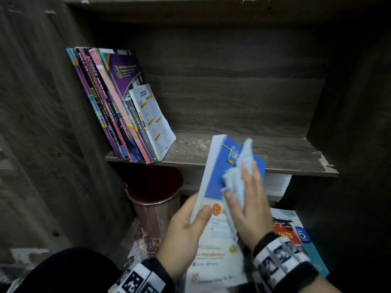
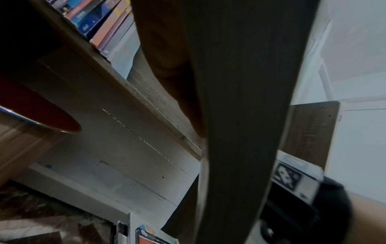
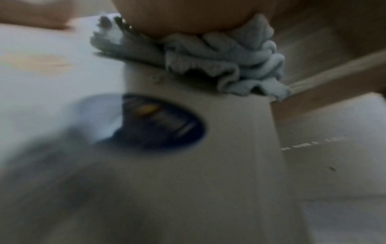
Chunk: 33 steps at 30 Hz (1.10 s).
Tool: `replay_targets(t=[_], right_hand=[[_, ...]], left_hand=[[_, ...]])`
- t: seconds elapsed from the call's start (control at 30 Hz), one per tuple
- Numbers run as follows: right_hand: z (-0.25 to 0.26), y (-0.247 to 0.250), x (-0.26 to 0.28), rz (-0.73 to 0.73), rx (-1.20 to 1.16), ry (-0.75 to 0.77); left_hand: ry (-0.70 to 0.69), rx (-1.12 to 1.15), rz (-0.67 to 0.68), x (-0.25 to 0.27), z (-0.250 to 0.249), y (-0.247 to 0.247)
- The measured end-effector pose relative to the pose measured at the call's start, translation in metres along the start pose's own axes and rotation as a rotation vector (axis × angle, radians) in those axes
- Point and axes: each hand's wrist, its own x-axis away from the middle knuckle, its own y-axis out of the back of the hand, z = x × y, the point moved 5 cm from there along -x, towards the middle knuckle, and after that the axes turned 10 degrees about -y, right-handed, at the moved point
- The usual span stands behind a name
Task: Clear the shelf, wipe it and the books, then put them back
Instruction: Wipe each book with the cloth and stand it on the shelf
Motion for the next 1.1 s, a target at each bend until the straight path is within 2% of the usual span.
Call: replay_targets(t=[0.13,0.23,0.3,0.43,0.5,0.57,0.67,0.77,0.83,0.9,0.97,1.03,1.1], right_hand=[[-0.025,0.029,-0.024,-0.102,-0.267,-0.442],[-0.035,0.024,-0.022,-0.089,-0.662,-0.536],[-0.037,0.008,-0.014,0.074,-0.867,-0.584],[-0.026,-0.01,0.014,0.538,-1.054,-0.755],[-0.018,-0.007,0.02,0.74,-1.103,-0.782],[-0.017,-0.002,0.019,0.806,-1.069,-0.782],[-0.017,0.0,0.016,0.7,-0.969,-0.77],[0.004,0.002,0.016,0.588,-0.926,-0.644],[0.02,0.006,0.01,0.489,-0.912,-0.517],[0.039,0.012,-0.003,0.405,-0.902,-0.428],[0.055,0.015,-0.021,0.298,-0.897,-0.341],[0.073,0.013,-0.044,0.151,-0.792,-0.278],[0.079,0.001,-0.073,0.02,-0.702,-0.253]], left_hand=[[0.012,0.07,0.06,0.005,-0.01,-0.004],[-0.036,0.068,0.005,0.0,-0.013,0.005],[-0.064,0.087,-0.067,-0.007,-0.018,0.018],[-0.096,0.188,-0.161,-0.023,-0.031,0.053],[-0.112,0.174,-0.143,-0.03,-0.032,0.068],[-0.11,0.11,-0.088,-0.037,-0.03,0.073],[-0.039,0.069,0.028,-0.051,-0.023,0.066],[0.049,0.061,0.081,-0.071,-0.014,0.069],[0.064,-0.061,0.085,-0.09,-0.01,0.079],[0.055,-0.197,-0.016,-0.107,-0.005,0.096],[0.082,-0.248,-0.251,-0.122,0.007,0.128],[0.067,-0.347,-0.466,-0.129,0.02,0.164],[0.103,-0.45,-0.5,-0.129,0.031,0.182]])
